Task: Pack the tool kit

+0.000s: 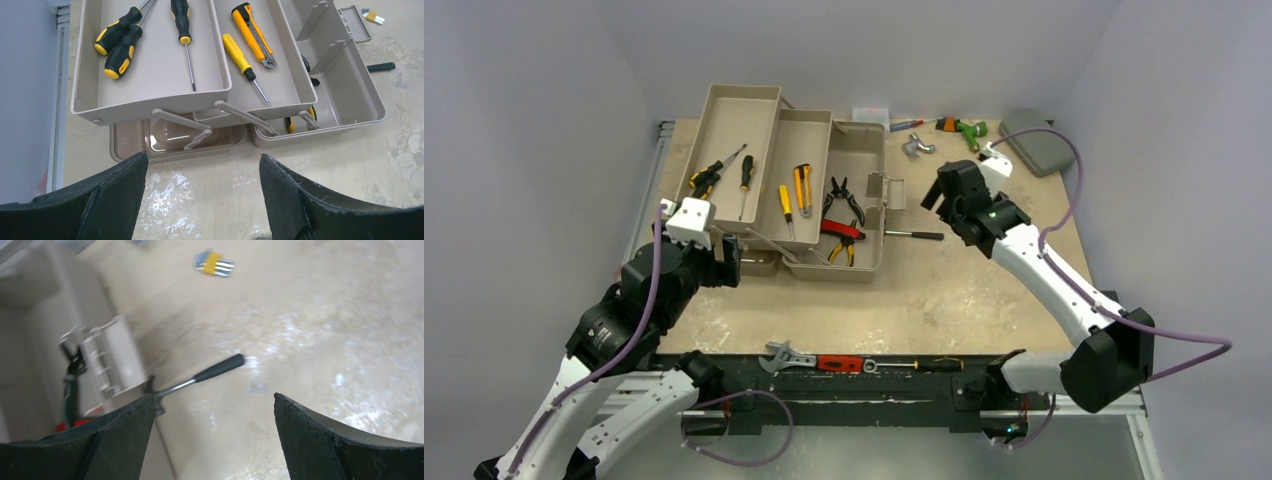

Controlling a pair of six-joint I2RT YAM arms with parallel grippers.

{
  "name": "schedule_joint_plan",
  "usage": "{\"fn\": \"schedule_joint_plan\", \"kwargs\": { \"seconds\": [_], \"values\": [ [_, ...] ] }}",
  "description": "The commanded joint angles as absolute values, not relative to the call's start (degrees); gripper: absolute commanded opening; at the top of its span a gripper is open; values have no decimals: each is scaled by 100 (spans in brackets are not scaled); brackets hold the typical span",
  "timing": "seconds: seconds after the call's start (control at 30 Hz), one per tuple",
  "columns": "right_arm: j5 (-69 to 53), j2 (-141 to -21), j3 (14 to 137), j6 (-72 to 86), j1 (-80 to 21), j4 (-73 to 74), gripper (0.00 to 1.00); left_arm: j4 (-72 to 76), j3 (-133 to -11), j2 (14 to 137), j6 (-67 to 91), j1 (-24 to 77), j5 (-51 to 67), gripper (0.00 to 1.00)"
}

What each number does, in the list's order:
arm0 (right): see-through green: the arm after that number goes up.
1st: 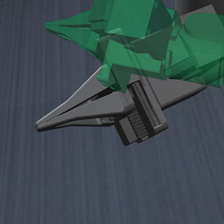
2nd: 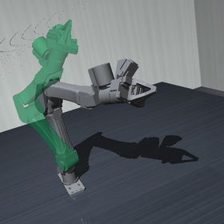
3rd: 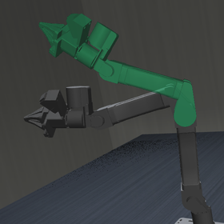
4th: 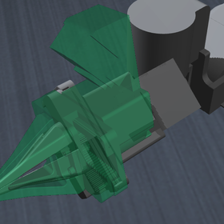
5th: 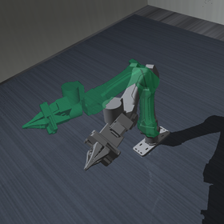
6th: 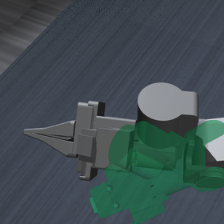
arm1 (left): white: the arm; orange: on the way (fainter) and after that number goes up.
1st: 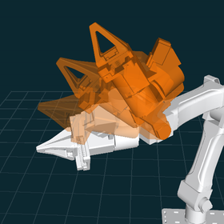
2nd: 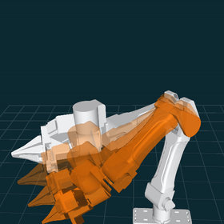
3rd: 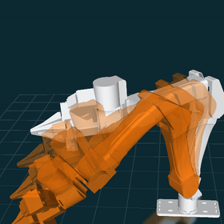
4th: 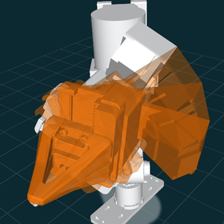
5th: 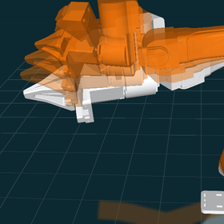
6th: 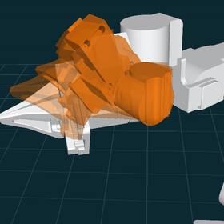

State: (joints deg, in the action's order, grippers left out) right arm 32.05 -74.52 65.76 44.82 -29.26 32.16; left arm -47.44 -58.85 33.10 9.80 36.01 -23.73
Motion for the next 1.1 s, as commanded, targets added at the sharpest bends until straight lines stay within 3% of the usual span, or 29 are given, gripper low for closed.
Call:
{"fn": "schedule_joint_plan", "kwargs": {
  "seconds": [0.0, 0.37, 0.63, 0.97, 1.07],
  "values": [
    [3439, -7486, 6477, 6173, -2340, 4201, 86, -4517, -5854, 3343, 879, 3577, -2267, 79],
    [2344, -8598, 6507, 8045, -1583, 4518, 82, -4558, -5845, 3340, 870, 3575, -2313, 79],
    [1492, -10225, 7458, 8323, -1438, 5071, 72, -4659, -5876, 3272, 870, 3569, -2544, 78],
    [1271, -11090, 8190, 8831, -1347, 5126, 69, -4638, -5850, 3149, 853, 3573, -2567, 78],
    [1288, -11134, 8134, 9020, -1330, 4990, 60, -4638, -5847, 3109, 853, 3569, -2579, 78]
  ]
}}
